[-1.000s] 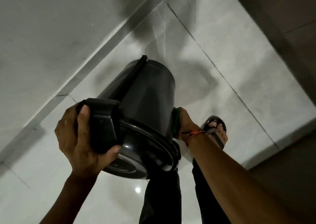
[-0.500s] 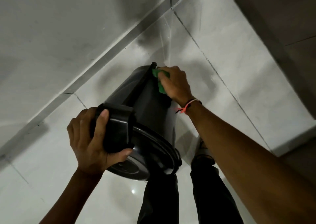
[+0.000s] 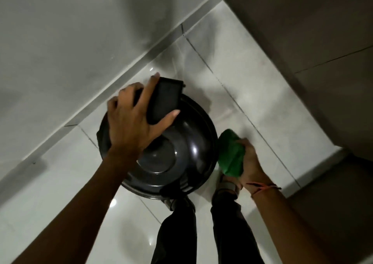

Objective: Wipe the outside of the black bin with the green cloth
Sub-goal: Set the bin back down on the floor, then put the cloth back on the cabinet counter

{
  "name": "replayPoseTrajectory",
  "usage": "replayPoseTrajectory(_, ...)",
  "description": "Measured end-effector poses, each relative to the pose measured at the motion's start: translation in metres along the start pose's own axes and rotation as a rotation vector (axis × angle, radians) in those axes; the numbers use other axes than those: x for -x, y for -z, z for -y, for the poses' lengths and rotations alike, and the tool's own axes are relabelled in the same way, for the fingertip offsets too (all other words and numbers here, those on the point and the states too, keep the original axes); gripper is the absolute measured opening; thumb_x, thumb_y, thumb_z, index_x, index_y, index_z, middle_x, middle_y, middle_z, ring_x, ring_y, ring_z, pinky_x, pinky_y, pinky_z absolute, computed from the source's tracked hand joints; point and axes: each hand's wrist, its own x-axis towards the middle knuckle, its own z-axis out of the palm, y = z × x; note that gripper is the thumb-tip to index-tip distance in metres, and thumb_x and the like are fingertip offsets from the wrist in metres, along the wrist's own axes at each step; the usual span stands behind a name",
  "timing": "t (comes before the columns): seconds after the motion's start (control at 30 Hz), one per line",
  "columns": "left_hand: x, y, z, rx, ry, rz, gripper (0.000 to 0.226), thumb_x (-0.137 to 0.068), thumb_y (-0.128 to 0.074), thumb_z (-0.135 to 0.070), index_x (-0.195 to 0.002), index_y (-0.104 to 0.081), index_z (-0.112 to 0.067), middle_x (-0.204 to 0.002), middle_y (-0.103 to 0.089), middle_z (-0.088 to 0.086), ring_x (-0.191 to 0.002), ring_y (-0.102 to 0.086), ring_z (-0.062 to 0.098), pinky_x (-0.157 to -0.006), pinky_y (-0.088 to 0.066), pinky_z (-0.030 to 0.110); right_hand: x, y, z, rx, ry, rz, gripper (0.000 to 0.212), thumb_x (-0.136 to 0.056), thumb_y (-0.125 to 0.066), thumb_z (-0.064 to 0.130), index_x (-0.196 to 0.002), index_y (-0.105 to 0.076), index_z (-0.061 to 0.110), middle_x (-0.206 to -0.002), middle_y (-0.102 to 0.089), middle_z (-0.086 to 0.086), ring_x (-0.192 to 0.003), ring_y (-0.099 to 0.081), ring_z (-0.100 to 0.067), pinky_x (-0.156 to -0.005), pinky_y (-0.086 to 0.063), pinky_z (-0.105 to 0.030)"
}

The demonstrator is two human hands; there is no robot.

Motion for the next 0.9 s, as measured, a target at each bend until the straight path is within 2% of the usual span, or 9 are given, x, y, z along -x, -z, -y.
replayPoseTrajectory(0.1, -0.033, -0.019, -0.027, -0.054, -0.032, 0.124, 0.088, -0.090, -0.037, -0.086, -0.159, -0.039, -0.031, -0.131, -0.059, 0.016, -0.118, -0.058, 0.037, -0.099, -0.046, 0.055, 0.033, -0.008, 0.070, -0.214, 0.221, 0.071, 0.036, -0.076, -0.066, 0.042, -0.099, -0.075, 0.017, -0.087, -0.079, -0.006, -0.079, -0.077, -0.022, -0.072, -0.064, -0.030)
replayPoseTrajectory(0.17, -0.042, -0.030, -0.039, -0.066, -0.017, 0.167, 0.089, -0.091, -0.031, -0.087, -0.160, -0.036, -0.031, -0.131, -0.059, 0.016, -0.118, -0.058, 0.038, -0.098, -0.047, 0.056, 0.054, -0.015, 0.112, -0.291, 0.299, 0.160, 0.032, -0.092, -0.043, 0.036, -0.089, -0.070, 0.019, -0.078, -0.075, -0.002, -0.075, -0.074, -0.022, -0.067, -0.062, -0.026)
replayPoseTrajectory(0.33, -0.035, 0.003, -0.088, 0.029, 0.066, 0.341, 0.103, -0.083, 0.006, -0.094, -0.167, -0.011, -0.035, -0.171, -0.027, 0.020, -0.159, -0.027, 0.040, -0.127, -0.021, 0.068, 0.145, -0.060, 0.171, -0.449, 0.361, 0.415, 0.042, -0.093, -0.039, 0.038, -0.096, -0.073, 0.013, -0.109, -0.074, -0.015, -0.108, -0.069, -0.037, -0.105, -0.048, -0.066)
replayPoseTrajectory(0.43, -0.064, 0.096, -0.132, 0.163, 0.050, 0.176, 0.095, -0.091, 0.007, -0.087, -0.168, -0.011, -0.035, -0.177, -0.011, 0.015, -0.165, -0.011, 0.034, -0.132, -0.012, 0.065, 0.241, -0.094, 0.215, -0.344, 0.474, 0.522, 0.035, -0.091, -0.046, 0.033, -0.093, -0.071, 0.010, -0.097, -0.073, -0.015, -0.095, -0.068, -0.034, -0.088, -0.058, -0.054)
replayPoseTrajectory(0.53, -0.118, 0.240, -0.178, 0.158, -0.070, -0.180, 0.079, -0.104, -0.009, -0.076, -0.167, -0.022, -0.030, -0.176, -0.016, 0.013, -0.163, -0.017, 0.032, -0.129, -0.017, 0.064, 0.390, -0.117, 0.281, 0.041, 0.925, 0.502, 0.027, -0.080, -0.058, 0.021, -0.099, -0.076, 0.016, -0.098, -0.073, -0.006, -0.098, -0.067, -0.026, -0.090, -0.056, -0.041)
replayPoseTrajectory(0.63, -0.165, 0.394, -0.222, 0.080, -0.261, -0.489, 0.071, -0.110, -0.022, -0.066, -0.165, -0.031, -0.022, -0.173, -0.027, 0.017, -0.161, -0.025, 0.036, -0.127, -0.025, 0.067, 0.542, -0.120, 0.336, 0.543, 1.558, 0.182, 0.035, -0.090, -0.056, 0.015, -0.117, -0.074, 0.028, -0.111, -0.073, 0.003, -0.103, -0.068, -0.008, -0.089, -0.050, -0.021)
replayPoseTrajectory(0.7, -0.184, 0.480, -0.253, -0.003, -0.310, -0.637, 0.070, -0.110, -0.025, -0.065, -0.163, -0.035, -0.020, -0.170, -0.032, 0.018, -0.159, -0.030, 0.038, -0.125, -0.030, 0.068, 0.609, -0.112, 0.370, 0.858, 1.862, -0.336, 0.038, -0.096, -0.056, 0.027, -0.133, -0.065, 0.025, -0.124, -0.063, -0.002, -0.113, -0.059, -0.016, -0.093, -0.043, -0.025)
replayPoseTrajectory(0.8, -0.195, 0.561, -0.283, -0.049, -0.308, -0.715, 0.070, -0.109, -0.027, -0.066, -0.162, -0.038, -0.021, -0.169, -0.036, 0.018, -0.157, -0.036, 0.037, -0.122, -0.036, 0.066, 0.650, -0.101, 0.422, 1.007, 1.913, -0.892, 0.038, -0.101, -0.049, 0.033, -0.135, -0.059, 0.018, -0.129, -0.056, -0.016, -0.112, -0.051, -0.036, -0.090, -0.048, -0.041)
replayPoseTrajectory(0.9, -0.195, 0.596, -0.300, -0.085, -0.286, -0.636, 0.074, -0.108, -0.018, -0.069, -0.163, -0.035, -0.024, -0.171, -0.032, 0.016, -0.158, -0.033, 0.036, -0.123, -0.035, 0.066, 0.622, -0.087, 0.477, 1.261, 1.602, -1.027, 0.048, -0.101, -0.030, 0.042, -0.125, -0.063, 0.016, -0.122, -0.060, -0.022, -0.106, -0.052, -0.043, -0.086, -0.053, -0.050)
